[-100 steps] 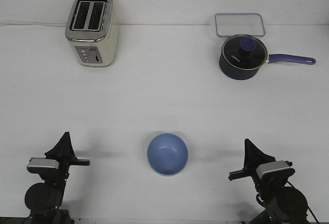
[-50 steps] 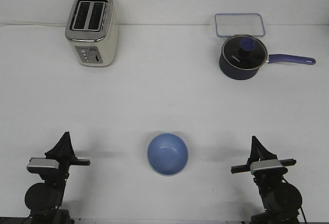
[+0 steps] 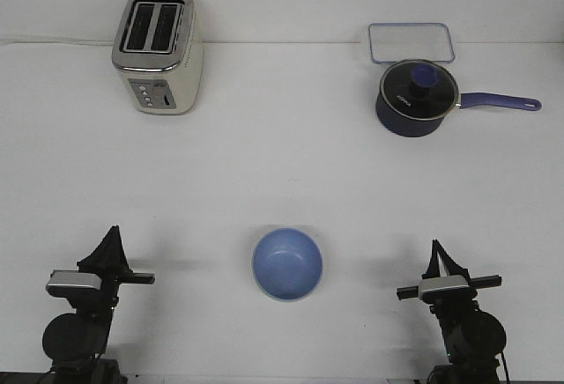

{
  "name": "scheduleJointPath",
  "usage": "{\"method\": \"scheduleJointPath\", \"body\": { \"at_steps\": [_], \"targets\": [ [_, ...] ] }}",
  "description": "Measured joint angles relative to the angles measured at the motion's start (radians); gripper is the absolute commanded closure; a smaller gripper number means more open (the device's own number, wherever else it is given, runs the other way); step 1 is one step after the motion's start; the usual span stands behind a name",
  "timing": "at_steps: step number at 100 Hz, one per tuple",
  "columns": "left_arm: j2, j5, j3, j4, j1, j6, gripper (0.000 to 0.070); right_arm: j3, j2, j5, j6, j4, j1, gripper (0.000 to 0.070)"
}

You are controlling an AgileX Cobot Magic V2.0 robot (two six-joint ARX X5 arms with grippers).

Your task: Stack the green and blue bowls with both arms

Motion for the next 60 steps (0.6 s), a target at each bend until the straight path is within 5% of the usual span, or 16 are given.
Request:
{"method": "scheduleJointPath", "body": {
  "at_steps": [60],
  "targets": [
    [0.0, 0.0, 0.0, 0.0, 0.0, 0.0, 0.0686, 0.0, 0.0, 0.002, 0.0, 0.042, 0.0, 0.0699]
  ]
}}
